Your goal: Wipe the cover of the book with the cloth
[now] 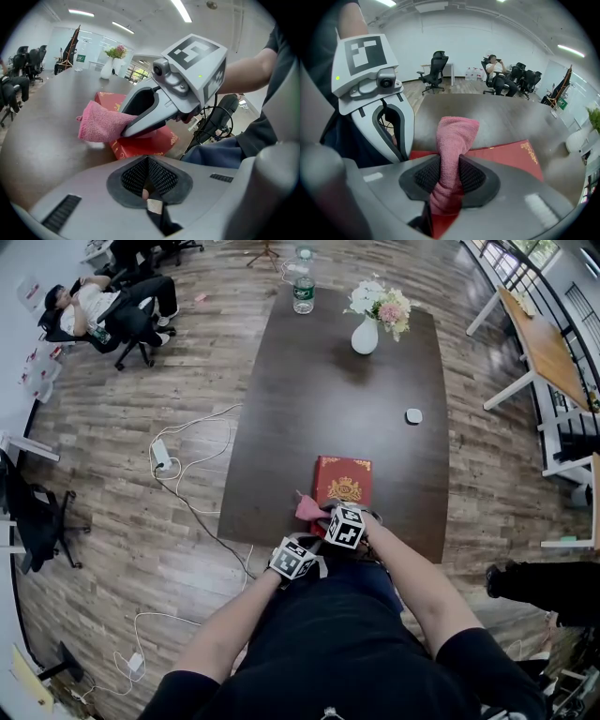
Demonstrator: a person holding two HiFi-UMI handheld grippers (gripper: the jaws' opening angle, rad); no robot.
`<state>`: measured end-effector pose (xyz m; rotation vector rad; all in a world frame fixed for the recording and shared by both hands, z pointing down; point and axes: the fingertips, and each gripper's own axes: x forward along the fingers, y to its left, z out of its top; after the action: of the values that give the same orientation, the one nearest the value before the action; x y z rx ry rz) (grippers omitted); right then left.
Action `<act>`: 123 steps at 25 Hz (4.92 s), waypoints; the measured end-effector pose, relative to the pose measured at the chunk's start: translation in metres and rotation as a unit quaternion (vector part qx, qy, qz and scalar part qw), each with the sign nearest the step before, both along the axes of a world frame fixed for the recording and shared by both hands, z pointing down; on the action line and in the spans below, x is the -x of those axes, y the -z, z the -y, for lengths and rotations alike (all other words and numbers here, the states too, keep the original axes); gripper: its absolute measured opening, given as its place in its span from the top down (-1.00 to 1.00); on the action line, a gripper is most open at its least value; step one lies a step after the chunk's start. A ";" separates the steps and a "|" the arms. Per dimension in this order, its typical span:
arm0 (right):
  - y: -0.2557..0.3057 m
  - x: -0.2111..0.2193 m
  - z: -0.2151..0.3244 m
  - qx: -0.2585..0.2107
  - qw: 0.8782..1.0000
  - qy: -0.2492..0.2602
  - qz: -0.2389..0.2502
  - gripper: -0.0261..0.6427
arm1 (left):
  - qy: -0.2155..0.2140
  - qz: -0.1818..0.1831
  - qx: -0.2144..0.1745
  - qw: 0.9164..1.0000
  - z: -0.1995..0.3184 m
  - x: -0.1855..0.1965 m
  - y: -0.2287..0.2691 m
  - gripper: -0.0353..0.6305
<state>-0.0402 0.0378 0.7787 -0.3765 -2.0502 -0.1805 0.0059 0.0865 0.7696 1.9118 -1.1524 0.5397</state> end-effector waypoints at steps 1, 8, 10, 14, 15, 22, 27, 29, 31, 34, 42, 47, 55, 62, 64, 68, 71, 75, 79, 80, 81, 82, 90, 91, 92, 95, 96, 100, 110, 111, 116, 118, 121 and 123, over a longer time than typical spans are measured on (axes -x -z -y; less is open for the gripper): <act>0.000 -0.001 0.001 0.000 1.000 -0.001 0.000 0.58 | 0.001 -0.001 0.000 1.000 0.000 0.000 0.000 0.91; 0.001 -0.006 0.003 0.000 1.000 -0.003 -0.001 0.59 | 0.004 -0.002 -0.002 1.000 0.000 -0.001 0.000 0.91; 0.000 -0.007 0.004 -0.001 1.000 -0.005 -0.001 0.58 | 0.005 0.000 -0.002 1.000 0.000 0.000 0.000 0.91; -0.001 -0.010 0.005 0.001 1.000 -0.011 0.000 0.58 | 0.006 0.001 -0.002 1.000 0.000 0.000 -0.001 0.91; -0.002 -0.010 0.006 0.002 1.000 -0.013 0.000 0.58 | 0.006 0.000 -0.002 1.000 0.000 0.000 -0.001 0.91; -0.003 -0.013 0.008 0.003 1.000 -0.021 0.002 0.58 | 0.007 -0.001 -0.003 1.000 0.001 0.000 -0.002 0.91; -0.001 -0.018 0.010 0.004 1.000 -0.027 0.002 0.59 | 0.005 0.001 -0.002 1.000 0.000 0.000 0.000 0.91; -0.001 -0.019 0.009 0.004 1.000 -0.028 0.002 0.58 | 0.005 0.001 -0.002 1.000 -0.001 0.000 0.000 0.91; 0.000 -0.022 0.009 0.004 1.000 -0.030 0.003 0.59 | 0.006 0.000 -0.003 1.000 -0.002 -0.001 0.000 0.91; 0.000 -0.024 0.010 0.004 0.999 -0.032 0.003 0.58 | 0.008 0.000 -0.003 1.000 -0.001 -0.002 0.001 0.91; 0.000 -0.025 0.012 0.004 0.999 -0.033 0.000 0.59 | 0.005 0.001 -0.003 1.000 -0.001 0.002 0.001 0.91; 0.000 -0.030 0.014 0.003 0.999 -0.036 0.000 0.59 | 0.000 0.006 -0.001 1.000 -0.001 0.000 0.001 0.91; 0.000 -0.036 0.018 0.004 0.999 -0.040 -0.001 0.58 | -0.001 0.009 0.002 1.000 0.000 0.001 0.002 0.91; -0.001 -0.043 0.021 0.004 0.999 -0.046 -0.001 0.58 | 0.003 0.006 0.001 1.000 0.001 0.001 0.001 0.91; 0.000 -0.044 0.021 0.005 0.999 -0.049 0.000 0.58 | 0.003 0.005 0.001 1.000 0.001 0.001 0.001 0.91; 0.000 -0.046 0.022 0.004 0.999 -0.052 0.002 0.58 | 0.004 0.001 0.000 1.000 0.001 0.000 0.000 0.91; 0.000 -0.048 0.024 0.003 0.999 -0.053 0.004 0.58 | 0.002 0.007 0.002 1.000 0.001 0.002 0.000 0.91; 0.000 -0.052 0.026 0.003 0.998 -0.055 0.004 0.58 | 0.003 0.002 0.000 1.000 0.002 0.000 -0.001 0.91; 0.000 -0.057 0.028 0.003 0.998 -0.057 0.002 0.58 | 0.003 0.006 0.002 1.000 0.001 0.000 -0.001 0.91; 0.000 -0.058 0.028 0.002 0.998 -0.057 0.002 0.58 | 0.003 0.006 0.002 1.000 0.001 0.000 -0.001 0.91; 0.000 -0.058 0.029 0.002 0.998 -0.057 0.002 0.58 | 0.003 0.007 0.002 1.000 0.001 0.000 -0.001 0.91; 0.001 -0.059 0.029 0.001 0.998 -0.058 0.002 0.58 | 0.003 0.007 0.002 1.000 0.001 0.000 -0.001 0.91; 0.002 -0.067 0.033 -0.002 0.998 -0.061 0.001 0.58 | 0.000 0.011 0.002 1.000 0.002 0.000 0.001 0.91; 0.002 -0.068 0.033 -0.002 0.998 -0.061 0.001 0.58 | 0.000 0.009 0.002 1.000 0.002 0.000 0.001 0.91; 0.002 -0.068 0.034 -0.003 0.998 -0.061 0.000 0.58 | 0.001 0.008 0.001 1.000 0.002 0.000 0.001 0.91; 0.002 -0.070 0.035 -0.003 0.998 -0.064 -0.001 0.58 | 0.002 0.003 0.000 1.000 0.002 0.001 0.001 0.91; 0.002 -0.071 0.035 -0.003 0.998 -0.066 -0.001 0.58 | 0.002 0.003 0.000 1.000 0.002 0.001 0.001 0.91; 0.001 -0.076 0.037 -0.005 0.997 -0.070 -0.003 0.58 | 0.000 0.004 0.000 1.000 0.002 0.000 0.000 0.91; 0.003 -0.090 0.045 -0.006 0.997 -0.081 -0.004 0.58 | -0.001 0.006 -0.003 1.000 0.002 0.000 0.001 0.91; 0.003 -0.092 0.045 -0.007 0.997 -0.082 -0.005 0.58 | -0.001 0.007 -0.003 1.000 0.002 0.000 0.000 0.91; 0.003 -0.100 0.048 -0.011 0.996 -0.085 -0.007 0.58 | -0.001 0.009 -0.002 1.000 0.002 0.000 -0.001 0.91; 0.004 -0.104 0.050 -0.013 0.996 -0.088 -0.007 0.58 | -0.001 0.009 -0.002 1.000 0.001 0.000 0.000 0.91; 0.004 -0.110 0.051 -0.013 0.996 -0.092 -0.009 0.58 | 0.000 0.011 -0.001 1.000 0.001 0.000 0.000 0.91; 0.004 -0.114 0.052 -0.013 0.995 -0.095 -0.010 0.58 | 0.000 0.011 -0.002 1.000 0.000 -0.001 -0.001 0.91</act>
<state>0.0737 -0.0143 0.7748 -0.1641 -2.0488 -0.0875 0.0065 0.0865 0.7706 1.9129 -1.1683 0.5590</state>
